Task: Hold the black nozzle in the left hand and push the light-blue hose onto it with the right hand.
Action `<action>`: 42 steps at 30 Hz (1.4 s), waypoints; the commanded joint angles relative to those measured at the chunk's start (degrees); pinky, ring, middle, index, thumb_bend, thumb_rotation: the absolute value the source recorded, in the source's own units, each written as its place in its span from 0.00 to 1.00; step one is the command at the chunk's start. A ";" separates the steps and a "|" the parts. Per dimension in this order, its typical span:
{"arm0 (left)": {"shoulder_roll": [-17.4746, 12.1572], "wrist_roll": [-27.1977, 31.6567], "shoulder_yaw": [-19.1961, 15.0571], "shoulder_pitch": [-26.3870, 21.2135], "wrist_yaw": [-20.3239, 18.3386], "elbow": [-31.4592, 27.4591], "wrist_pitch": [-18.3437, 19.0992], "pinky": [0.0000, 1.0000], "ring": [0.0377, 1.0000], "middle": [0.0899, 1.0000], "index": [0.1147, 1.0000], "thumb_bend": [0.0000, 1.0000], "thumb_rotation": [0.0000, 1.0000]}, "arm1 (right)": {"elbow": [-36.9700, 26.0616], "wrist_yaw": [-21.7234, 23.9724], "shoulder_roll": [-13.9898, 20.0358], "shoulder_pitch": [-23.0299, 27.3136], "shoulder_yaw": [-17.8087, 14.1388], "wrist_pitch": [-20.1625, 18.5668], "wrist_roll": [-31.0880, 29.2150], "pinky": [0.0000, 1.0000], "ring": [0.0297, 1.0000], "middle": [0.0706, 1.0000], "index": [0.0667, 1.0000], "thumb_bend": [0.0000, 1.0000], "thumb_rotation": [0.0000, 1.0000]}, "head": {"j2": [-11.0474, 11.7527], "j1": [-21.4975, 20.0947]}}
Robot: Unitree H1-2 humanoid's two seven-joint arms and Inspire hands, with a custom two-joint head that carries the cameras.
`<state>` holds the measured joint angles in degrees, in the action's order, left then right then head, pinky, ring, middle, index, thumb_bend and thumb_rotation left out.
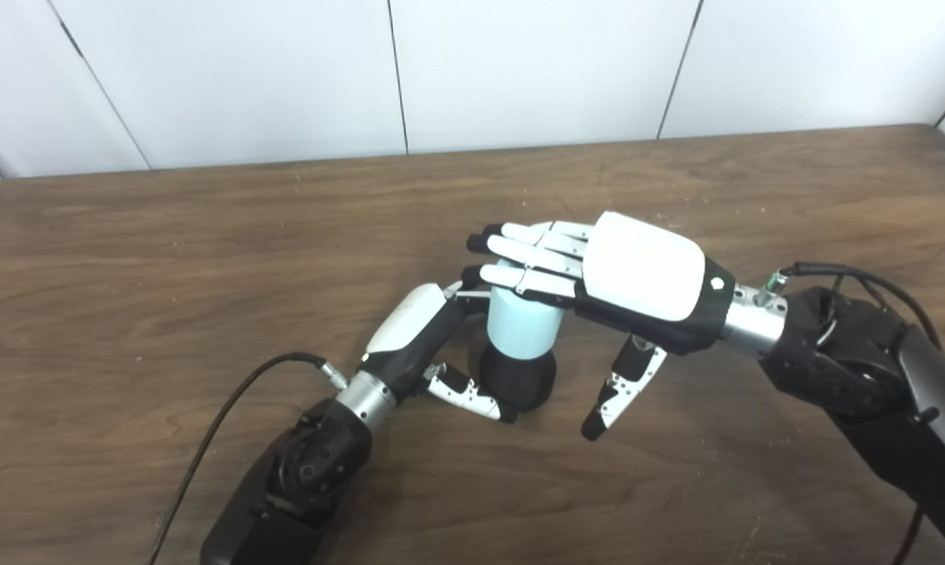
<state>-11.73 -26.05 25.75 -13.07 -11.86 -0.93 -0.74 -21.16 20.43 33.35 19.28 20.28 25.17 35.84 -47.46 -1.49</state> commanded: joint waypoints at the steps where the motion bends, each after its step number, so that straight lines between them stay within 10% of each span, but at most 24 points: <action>1: -0.97 -1.08 1.26 1.20 -3.50 0.62 2.23 0.97 0.71 0.60 0.42 0.52 0.07 | 1.10 4.79 1.07 -1.88 3.13 1.04 2.11 0.83 0.97 1.00 0.93 0.93 0.46 | -0.05 -0.06; 26: -0.86 -0.65 1.07 1.26 -3.58 0.70 2.09 0.97 0.72 0.60 0.42 0.52 0.07 | -0.10 4.59 1.35 -1.74 2.38 0.37 1.82 0.86 0.97 1.00 0.94 0.93 0.46 | 0.09 -0.13; 42: -0.83 0.14 1.11 1.26 -3.29 1.19 1.67 0.96 0.74 0.56 0.42 0.52 0.07 | 2.78 -19.93 -1.72 -4.88 -2.08 1.64 8.26 1.00 1.00 1.00 1.00 0.91 0.64 | 0.35 -0.15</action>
<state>-11.71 -25.02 25.80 -12.87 -12.27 -1.43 -0.41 -17.65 2.24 31.98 13.52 19.78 26.11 44.66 -47.02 -1.58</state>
